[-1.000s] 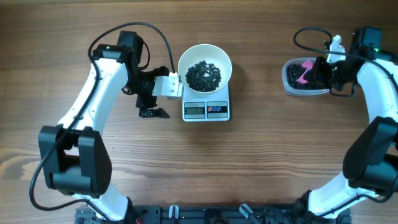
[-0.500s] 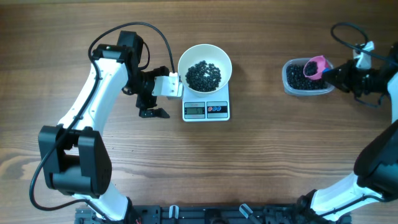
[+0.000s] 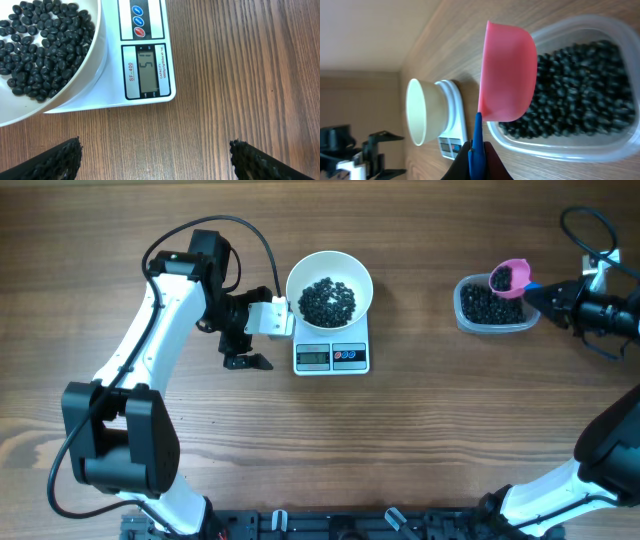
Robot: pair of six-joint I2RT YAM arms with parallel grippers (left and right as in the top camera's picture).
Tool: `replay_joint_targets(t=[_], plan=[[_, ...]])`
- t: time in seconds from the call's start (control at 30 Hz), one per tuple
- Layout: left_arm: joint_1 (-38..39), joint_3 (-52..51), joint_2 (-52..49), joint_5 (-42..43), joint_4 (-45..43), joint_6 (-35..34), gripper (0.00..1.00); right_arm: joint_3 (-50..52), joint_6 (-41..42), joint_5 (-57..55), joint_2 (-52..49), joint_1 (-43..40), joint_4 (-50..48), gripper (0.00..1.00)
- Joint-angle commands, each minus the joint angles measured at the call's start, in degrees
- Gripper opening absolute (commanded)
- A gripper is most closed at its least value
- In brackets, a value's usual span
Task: Scoop item into bowl and weigh 150g on scale
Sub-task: 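Scoop more beans and lift the pink scoop with the right gripper, then tip the scoop's beans into the white bowl on the scale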
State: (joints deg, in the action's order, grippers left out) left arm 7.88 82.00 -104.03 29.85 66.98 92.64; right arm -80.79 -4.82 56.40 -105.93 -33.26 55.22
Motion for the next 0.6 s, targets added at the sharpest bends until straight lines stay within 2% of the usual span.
replay_joint_targets(t=[0.0, 0.13, 0.4, 0.57], plan=[[0.2, -0.4, 0.0, 0.1, 0.0, -0.1, 1.0, -0.2, -1.2, 6.1, -0.9, 1.5, -0.4, 0.04], [0.2, -0.4, 0.0, 0.1, 0.0, -0.1, 1.0, -0.2, -1.2, 7.0, -0.9, 5.4, -1.9, 0.04], [0.2, -0.4, 0.0, 0.1, 0.0, -0.1, 1.0, -0.2, -0.7, 14.2, -0.9, 17.9, -6.7, 0.04], [0.2, -0.4, 0.0, 0.1, 0.0, -0.1, 1.0, -0.2, 0.9, 14.3, -0.9, 27.1, -11.6, 0.04]])
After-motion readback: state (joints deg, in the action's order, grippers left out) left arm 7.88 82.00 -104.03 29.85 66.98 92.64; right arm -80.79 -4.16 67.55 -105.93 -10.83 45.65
